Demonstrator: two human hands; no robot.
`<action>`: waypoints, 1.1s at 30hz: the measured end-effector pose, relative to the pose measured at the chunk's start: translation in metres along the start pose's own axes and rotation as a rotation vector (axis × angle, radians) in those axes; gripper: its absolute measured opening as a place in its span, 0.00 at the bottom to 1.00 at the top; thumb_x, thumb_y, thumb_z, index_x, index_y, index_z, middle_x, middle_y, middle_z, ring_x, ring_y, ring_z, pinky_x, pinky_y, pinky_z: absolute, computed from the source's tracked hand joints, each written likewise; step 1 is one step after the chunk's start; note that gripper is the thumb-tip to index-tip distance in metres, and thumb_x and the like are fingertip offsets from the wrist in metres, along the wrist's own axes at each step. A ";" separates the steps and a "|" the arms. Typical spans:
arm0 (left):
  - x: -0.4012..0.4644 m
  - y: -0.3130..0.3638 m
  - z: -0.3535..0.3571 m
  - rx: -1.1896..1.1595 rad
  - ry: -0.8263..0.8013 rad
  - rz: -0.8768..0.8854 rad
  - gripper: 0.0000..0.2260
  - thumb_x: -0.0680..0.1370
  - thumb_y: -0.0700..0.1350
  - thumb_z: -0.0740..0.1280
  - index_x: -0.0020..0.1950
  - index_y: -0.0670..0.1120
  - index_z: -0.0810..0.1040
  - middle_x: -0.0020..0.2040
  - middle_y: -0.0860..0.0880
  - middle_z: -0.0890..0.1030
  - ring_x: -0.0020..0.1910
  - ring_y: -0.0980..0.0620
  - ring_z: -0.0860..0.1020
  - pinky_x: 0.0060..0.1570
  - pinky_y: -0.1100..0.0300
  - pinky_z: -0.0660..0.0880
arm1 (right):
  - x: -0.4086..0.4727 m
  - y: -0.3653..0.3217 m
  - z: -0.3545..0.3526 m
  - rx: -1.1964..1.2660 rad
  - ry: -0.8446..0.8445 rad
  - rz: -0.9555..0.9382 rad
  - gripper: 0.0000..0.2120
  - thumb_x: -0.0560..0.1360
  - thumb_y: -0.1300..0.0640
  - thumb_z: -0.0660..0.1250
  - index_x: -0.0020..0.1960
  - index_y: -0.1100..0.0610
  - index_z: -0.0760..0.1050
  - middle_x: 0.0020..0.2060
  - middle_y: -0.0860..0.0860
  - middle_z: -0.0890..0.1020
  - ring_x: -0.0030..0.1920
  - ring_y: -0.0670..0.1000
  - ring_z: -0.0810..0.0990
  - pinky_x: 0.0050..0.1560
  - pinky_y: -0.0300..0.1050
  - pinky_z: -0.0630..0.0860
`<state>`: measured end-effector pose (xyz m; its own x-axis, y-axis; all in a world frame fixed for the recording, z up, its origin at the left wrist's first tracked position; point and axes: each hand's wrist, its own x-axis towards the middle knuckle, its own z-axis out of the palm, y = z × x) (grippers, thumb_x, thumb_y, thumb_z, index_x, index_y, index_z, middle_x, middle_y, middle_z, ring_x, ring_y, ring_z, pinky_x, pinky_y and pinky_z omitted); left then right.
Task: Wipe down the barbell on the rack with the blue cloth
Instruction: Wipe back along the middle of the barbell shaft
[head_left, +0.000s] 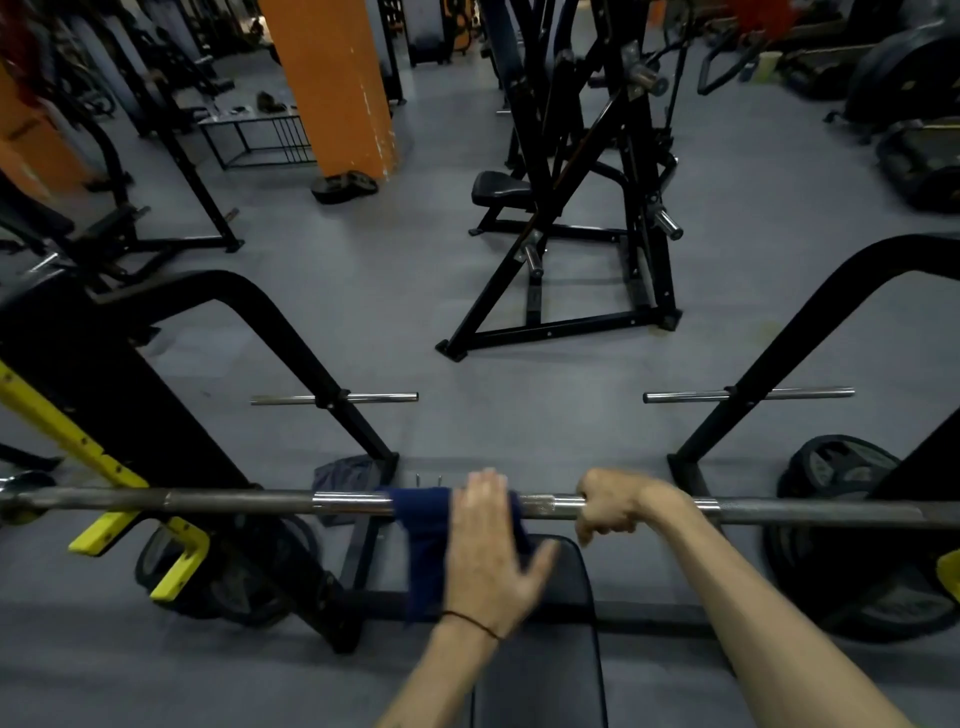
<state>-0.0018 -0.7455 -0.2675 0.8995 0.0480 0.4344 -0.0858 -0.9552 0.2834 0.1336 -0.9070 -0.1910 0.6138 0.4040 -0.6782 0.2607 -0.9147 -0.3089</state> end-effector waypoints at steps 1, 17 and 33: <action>0.001 0.026 0.008 -0.031 -0.036 0.072 0.39 0.80 0.66 0.58 0.78 0.36 0.63 0.80 0.39 0.62 0.80 0.39 0.58 0.77 0.39 0.55 | -0.002 0.001 0.005 -0.087 0.113 -0.014 0.08 0.69 0.51 0.72 0.42 0.56 0.79 0.36 0.54 0.83 0.33 0.55 0.80 0.32 0.42 0.70; 0.000 -0.011 -0.002 0.036 0.009 0.065 0.40 0.79 0.65 0.60 0.76 0.32 0.66 0.76 0.35 0.66 0.77 0.35 0.62 0.76 0.36 0.56 | 0.004 0.000 0.081 -0.346 1.055 -0.138 0.19 0.55 0.54 0.80 0.39 0.53 0.73 0.35 0.51 0.76 0.35 0.56 0.76 0.35 0.50 0.71; -0.005 -0.046 -0.014 0.124 -0.017 -0.162 0.40 0.81 0.66 0.55 0.77 0.33 0.63 0.78 0.35 0.63 0.79 0.36 0.59 0.76 0.35 0.56 | 0.012 0.009 0.079 -0.317 1.112 -0.163 0.22 0.50 0.55 0.82 0.33 0.54 0.70 0.27 0.50 0.74 0.27 0.55 0.74 0.28 0.47 0.68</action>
<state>-0.0084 -0.6980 -0.2706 0.9045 0.2002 0.3766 0.1131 -0.9639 0.2409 0.0838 -0.9092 -0.2545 0.8291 0.4270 0.3608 0.4749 -0.8786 -0.0514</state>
